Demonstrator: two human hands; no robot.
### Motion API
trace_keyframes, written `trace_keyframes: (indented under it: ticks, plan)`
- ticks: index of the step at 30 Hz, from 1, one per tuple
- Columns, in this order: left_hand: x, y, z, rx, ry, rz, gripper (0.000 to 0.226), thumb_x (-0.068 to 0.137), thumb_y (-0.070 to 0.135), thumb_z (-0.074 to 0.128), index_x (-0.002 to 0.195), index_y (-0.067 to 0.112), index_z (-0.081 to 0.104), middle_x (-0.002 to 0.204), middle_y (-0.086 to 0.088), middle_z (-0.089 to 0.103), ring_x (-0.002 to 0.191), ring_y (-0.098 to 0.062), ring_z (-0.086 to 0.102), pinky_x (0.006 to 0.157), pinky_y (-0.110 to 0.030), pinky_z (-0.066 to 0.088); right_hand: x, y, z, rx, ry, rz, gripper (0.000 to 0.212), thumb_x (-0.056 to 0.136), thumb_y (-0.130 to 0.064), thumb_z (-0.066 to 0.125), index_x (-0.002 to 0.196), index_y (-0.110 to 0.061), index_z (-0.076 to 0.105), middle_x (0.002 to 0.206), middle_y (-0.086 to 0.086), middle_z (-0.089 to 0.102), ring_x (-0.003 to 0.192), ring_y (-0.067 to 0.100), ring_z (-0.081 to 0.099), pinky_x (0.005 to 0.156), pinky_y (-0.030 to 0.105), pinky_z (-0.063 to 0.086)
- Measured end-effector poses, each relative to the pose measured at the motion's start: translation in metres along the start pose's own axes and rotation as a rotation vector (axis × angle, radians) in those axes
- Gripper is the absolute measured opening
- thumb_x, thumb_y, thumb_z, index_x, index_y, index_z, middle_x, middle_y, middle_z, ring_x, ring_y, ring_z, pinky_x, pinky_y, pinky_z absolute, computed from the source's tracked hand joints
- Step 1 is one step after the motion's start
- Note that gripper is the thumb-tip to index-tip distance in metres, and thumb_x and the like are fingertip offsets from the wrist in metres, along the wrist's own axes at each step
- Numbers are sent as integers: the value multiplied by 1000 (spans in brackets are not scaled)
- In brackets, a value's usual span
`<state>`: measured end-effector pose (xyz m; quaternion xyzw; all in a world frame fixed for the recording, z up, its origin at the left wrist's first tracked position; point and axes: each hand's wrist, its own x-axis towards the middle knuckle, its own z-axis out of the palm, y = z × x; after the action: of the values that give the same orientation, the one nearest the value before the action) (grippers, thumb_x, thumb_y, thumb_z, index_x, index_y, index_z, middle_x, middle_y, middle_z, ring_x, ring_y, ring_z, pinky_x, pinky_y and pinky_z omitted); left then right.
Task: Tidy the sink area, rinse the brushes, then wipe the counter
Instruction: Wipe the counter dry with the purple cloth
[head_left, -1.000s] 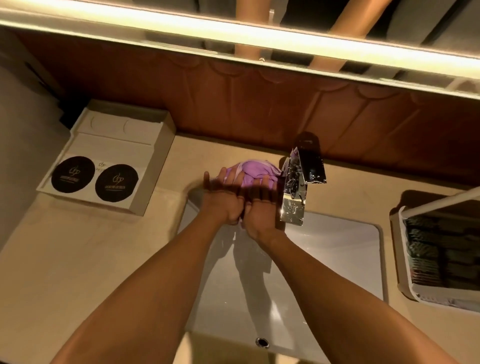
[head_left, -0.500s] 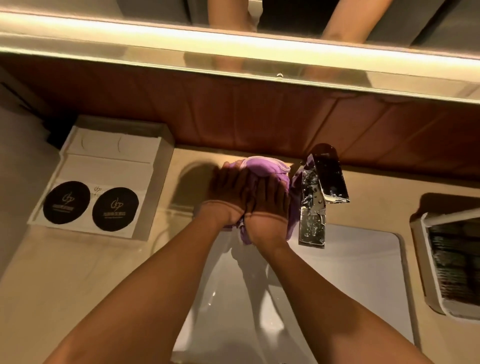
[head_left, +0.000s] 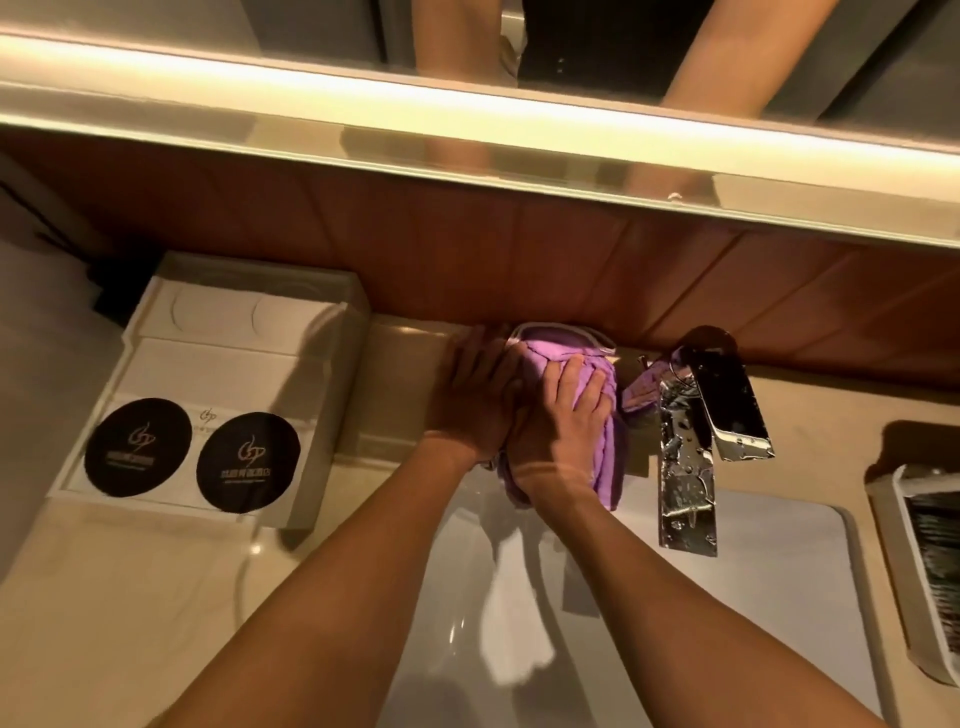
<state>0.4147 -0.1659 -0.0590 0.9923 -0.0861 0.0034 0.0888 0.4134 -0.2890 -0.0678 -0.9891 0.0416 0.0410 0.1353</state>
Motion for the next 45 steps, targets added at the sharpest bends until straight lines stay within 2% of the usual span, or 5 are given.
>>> trace_keyframes:
  ticks: [9, 19, 29, 38, 45]
  plan:
    - [-10, -12, 1, 131, -56, 60, 55, 91, 37, 35, 117, 7, 73, 130, -20, 65, 131, -49, 51, 116, -55, 15, -4, -11, -8, -181, -190, -99, 65, 104, -36, 40, 159, -10, 16, 167, 18, 7, 149, 53, 7, 118, 65, 10]
    - [-33, -41, -19, 141, -218, -250, 84, 79, 42, -18, 158, 15, -7, 166, -7, -14, 152, -33, -20, 110, -46, -31, -16, -65, -18, -158, -272, -350, 92, 89, -39, 58, 160, -16, 5, 167, 16, 3, 149, 53, 0, 120, 65, 5]
    - [-61, -41, -29, -617, -430, -658, 40, 107, 18, 45, 143, 3, 50, 146, -15, 53, 95, -25, 58, 95, -30, 41, -19, -104, -5, -218, -296, -477, 104, 86, -33, 66, 161, -19, -6, 168, 12, -2, 151, 49, -2, 122, 59, 4]
    - [-87, -47, -40, -1004, -121, -791, 83, 81, 81, 36, 146, 32, 48, 144, -2, 56, 126, -22, 55, 109, -39, 44, -39, -110, -19, -362, -268, -509, 84, 94, -29, 56, 161, -17, 7, 169, 9, 2, 151, 43, 9, 120, 53, 17]
    - [-108, -47, -35, -972, -25, -687, 58, 100, 65, 29, 145, 32, 45, 137, -10, 58, 118, -23, 56, 108, -40, 42, -66, -111, -21, -446, -294, -575, 89, 89, -41, 60, 158, -12, 12, 164, 19, 12, 138, 43, 28, 110, 52, 32]
